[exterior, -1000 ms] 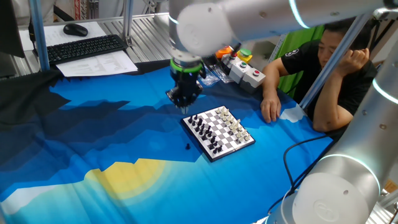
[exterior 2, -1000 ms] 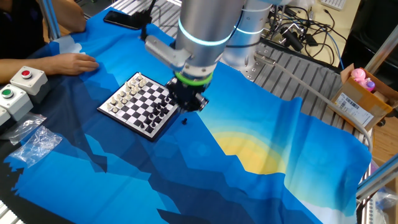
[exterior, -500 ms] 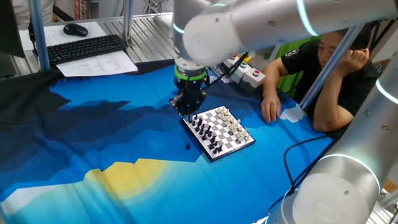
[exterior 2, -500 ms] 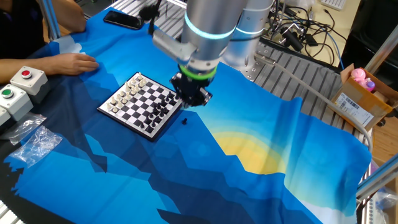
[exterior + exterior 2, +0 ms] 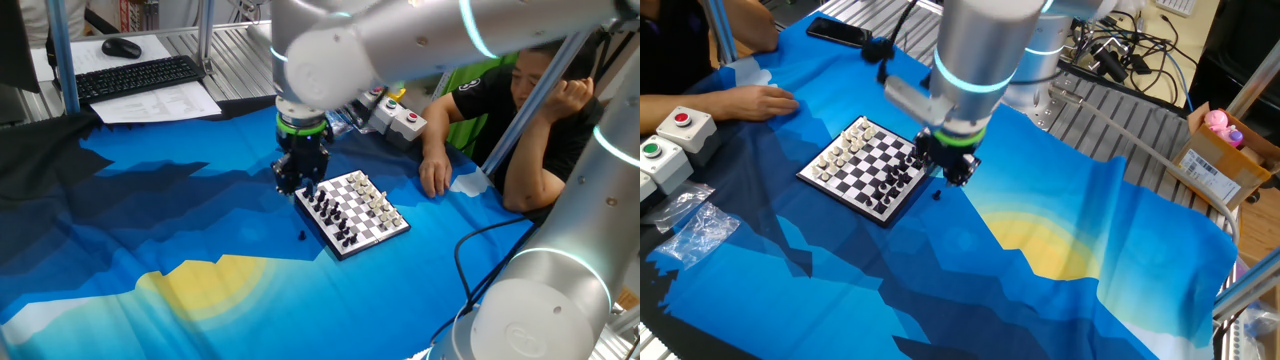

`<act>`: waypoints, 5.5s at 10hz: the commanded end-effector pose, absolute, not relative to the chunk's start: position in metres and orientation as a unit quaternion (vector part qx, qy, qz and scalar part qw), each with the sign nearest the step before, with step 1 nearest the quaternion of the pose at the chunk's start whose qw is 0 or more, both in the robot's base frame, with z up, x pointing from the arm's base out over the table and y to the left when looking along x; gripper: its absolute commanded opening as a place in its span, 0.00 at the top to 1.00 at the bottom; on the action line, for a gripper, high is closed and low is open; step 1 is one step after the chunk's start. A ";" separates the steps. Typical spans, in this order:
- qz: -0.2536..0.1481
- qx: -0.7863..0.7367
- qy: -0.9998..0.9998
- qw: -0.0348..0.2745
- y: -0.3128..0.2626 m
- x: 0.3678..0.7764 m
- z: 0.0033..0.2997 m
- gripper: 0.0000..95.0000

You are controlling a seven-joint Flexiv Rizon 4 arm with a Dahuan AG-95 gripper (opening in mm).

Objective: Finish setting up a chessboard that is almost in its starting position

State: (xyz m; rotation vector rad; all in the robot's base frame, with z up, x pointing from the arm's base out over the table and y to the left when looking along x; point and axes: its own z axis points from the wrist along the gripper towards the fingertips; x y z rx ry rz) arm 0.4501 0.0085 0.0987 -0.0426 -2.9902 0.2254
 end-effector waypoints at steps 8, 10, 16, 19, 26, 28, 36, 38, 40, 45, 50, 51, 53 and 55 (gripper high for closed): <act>0.097 0.012 -0.993 0.061 0.002 0.430 0.049 0.80; 0.098 0.013 -0.993 0.058 -0.001 0.429 0.036 0.60; 0.095 0.015 -0.994 0.058 -0.003 0.426 0.024 0.80; 0.094 0.017 -0.994 0.058 -0.004 0.423 0.021 0.80; 0.092 0.033 -0.994 0.058 -0.002 0.419 0.015 1.00; 0.092 0.036 -0.994 0.056 -0.002 0.419 0.014 1.00; 0.088 0.073 -0.991 0.063 -0.027 0.434 0.058 1.00; 0.091 0.083 -0.989 0.078 -0.028 0.434 0.058 1.00; 0.070 0.065 -0.993 0.075 -0.027 0.435 0.058 1.00; 0.049 0.039 -0.995 0.078 -0.026 0.438 0.061 1.00; 0.027 0.020 -0.993 0.112 -0.026 0.438 0.061 1.00; 0.034 0.029 -0.993 0.111 -0.026 0.438 0.061 1.00; 0.037 0.047 -0.992 0.111 -0.039 0.432 0.061 1.00; 0.036 0.059 -0.992 0.110 -0.052 0.424 0.057 1.00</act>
